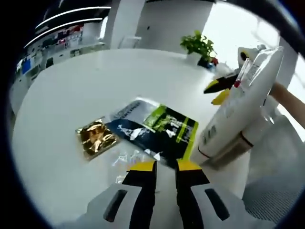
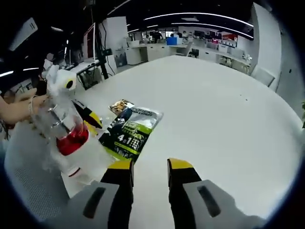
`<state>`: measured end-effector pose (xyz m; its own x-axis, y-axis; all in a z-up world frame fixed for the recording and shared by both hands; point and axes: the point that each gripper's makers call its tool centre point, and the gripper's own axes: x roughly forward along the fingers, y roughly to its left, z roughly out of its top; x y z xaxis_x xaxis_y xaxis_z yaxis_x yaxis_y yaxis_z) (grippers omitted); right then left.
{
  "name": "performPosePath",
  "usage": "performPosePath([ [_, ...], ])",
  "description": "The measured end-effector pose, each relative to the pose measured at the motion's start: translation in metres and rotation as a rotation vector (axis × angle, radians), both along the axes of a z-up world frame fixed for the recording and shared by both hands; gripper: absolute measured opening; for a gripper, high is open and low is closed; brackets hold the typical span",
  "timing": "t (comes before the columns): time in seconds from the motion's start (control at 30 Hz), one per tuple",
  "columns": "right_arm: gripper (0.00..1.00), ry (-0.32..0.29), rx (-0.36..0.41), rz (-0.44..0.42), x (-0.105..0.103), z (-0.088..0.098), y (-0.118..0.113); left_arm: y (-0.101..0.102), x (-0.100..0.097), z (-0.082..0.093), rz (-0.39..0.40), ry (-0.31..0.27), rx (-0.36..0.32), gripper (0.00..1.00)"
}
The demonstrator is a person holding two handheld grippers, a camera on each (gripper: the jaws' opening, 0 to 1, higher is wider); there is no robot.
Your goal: Arrange the skincare products in the storage area until every visible bottle or jar stands upright without overlapping.
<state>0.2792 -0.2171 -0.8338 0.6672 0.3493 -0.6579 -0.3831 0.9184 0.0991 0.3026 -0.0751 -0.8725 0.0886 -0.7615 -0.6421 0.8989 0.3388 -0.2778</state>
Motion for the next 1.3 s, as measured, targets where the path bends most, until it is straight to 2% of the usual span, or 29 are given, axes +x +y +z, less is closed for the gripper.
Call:
performPosePath([
  [0.13, 0.26, 0.020, 0.050, 0.030, 0.010, -0.010, 0.015, 0.000, 0.001, -0.004, 0.028, 0.049, -0.022, 0.09],
  [0.33, 0.25, 0.054, 0.093, 0.044, 0.028, -0.020, 0.024, 0.000, 0.013, -0.005, 0.060, 0.029, -0.029, 0.02],
  [0.47, 0.23, 0.062, 0.110, 0.056, 0.039, -0.022, 0.029, -0.001, 0.015, -0.006, 0.069, 0.078, -0.041, 0.00],
  [0.67, 0.22, 0.086, 0.128, 0.078, 0.047, -0.031, 0.035, -0.009, 0.021, -0.006, 0.094, 0.096, -0.068, 0.00],
  [0.77, 0.22, 0.089, 0.113, 0.067, 0.051, -0.035, 0.032, -0.011, 0.021, -0.006, 0.099, 0.108, -0.081, 0.02],
  [0.83, 0.22, 0.071, 0.085, 0.064, 0.054, -0.034, 0.027, -0.011, 0.020, -0.005, 0.102, 0.129, -0.088, 0.04],
  [1.03, 0.20, 0.101, 0.107, 0.060, 0.056, -0.042, 0.025, -0.015, 0.023, -0.005, 0.123, 0.164, -0.117, 0.05],
  [1.2, 0.17, 0.087, 0.122, 0.053, 0.060, -0.046, 0.026, -0.016, 0.027, -0.006, 0.146, 0.192, -0.144, 0.03],
  [1.3, 0.16, 0.085, 0.162, 0.032, 0.063, -0.047, 0.025, -0.019, 0.027, -0.005, 0.154, 0.217, -0.168, 0.04],
])
